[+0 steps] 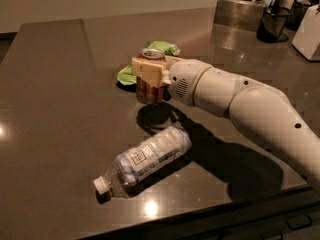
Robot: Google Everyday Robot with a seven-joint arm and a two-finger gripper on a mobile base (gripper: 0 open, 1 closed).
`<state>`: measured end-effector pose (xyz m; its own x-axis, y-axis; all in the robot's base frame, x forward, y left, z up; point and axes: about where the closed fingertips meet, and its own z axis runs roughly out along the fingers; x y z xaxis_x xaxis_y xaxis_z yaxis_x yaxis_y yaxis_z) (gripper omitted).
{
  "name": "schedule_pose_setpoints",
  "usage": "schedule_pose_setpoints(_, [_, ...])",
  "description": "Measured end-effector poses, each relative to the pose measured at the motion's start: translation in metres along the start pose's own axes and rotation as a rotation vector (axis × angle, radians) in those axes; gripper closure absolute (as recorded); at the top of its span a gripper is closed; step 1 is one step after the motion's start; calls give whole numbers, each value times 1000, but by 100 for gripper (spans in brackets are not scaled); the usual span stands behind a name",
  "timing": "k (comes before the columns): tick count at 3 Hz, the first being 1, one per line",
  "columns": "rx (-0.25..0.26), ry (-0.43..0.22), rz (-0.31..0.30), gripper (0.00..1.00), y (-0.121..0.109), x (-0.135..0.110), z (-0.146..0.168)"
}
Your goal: Place coke can upright
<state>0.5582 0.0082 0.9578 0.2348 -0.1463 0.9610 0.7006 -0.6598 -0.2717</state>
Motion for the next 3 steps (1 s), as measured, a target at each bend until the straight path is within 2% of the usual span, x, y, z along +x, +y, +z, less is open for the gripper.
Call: schedule_pose_setpoints(3, [-78, -6, -40, 100, 2, -21, 8])
